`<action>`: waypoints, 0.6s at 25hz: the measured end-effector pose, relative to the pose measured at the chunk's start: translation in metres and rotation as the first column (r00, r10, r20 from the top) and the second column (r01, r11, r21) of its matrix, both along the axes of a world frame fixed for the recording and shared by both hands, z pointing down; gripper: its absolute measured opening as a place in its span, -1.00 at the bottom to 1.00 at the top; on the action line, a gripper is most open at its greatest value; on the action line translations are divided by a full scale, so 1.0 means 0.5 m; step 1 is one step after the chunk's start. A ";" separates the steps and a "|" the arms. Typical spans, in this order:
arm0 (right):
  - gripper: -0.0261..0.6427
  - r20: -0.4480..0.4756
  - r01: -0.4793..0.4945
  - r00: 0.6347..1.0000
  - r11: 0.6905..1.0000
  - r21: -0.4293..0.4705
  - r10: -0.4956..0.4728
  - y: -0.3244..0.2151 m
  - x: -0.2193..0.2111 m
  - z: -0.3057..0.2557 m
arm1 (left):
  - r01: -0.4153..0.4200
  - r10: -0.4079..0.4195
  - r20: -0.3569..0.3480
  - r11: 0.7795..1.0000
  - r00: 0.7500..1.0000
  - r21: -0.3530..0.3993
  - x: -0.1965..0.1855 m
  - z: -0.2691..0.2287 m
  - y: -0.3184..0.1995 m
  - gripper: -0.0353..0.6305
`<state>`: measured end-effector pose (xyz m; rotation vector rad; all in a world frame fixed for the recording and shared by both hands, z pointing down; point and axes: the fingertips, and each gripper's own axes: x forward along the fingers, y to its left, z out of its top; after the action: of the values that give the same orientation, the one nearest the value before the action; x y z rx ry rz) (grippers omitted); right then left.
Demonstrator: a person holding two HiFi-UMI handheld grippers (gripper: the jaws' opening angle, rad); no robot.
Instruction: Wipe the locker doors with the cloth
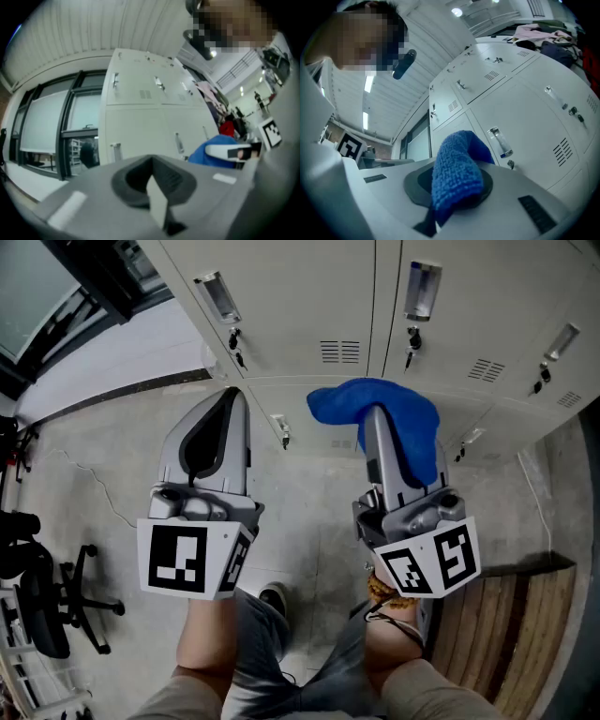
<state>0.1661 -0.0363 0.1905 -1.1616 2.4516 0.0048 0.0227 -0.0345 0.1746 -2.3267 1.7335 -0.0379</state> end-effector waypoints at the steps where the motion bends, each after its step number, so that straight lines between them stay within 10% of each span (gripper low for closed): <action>1: -0.83 -0.001 0.010 1.000 1.000 0.001 -0.010 -0.005 -0.027 0.005 | 0.006 -0.007 0.031 1.000 0.999 0.018 -0.015 -0.004 -0.022 -0.88; 4: -0.83 -0.003 0.018 1.000 1.000 -0.013 -0.018 -0.029 -0.100 0.010 | 0.007 -0.007 0.037 1.000 0.999 0.016 -0.066 -0.019 -0.085 -0.88; 8: -0.83 -0.034 -0.013 0.999 0.999 -0.032 0.012 -0.100 -0.170 -0.075 | -0.062 0.060 -0.159 0.998 0.986 -0.007 -0.142 -0.063 -0.150 -0.88; 15: -0.83 -0.167 0.050 0.986 0.983 0.175 -0.020 -0.170 -0.309 -0.203 | -0.045 0.042 -0.209 0.999 0.977 -0.010 -0.226 -0.028 -0.233 -0.88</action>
<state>0.0115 -0.1215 0.0888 -1.0775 2.5520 0.3157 -0.0902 -0.1512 0.1604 -2.4552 1.7793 0.2088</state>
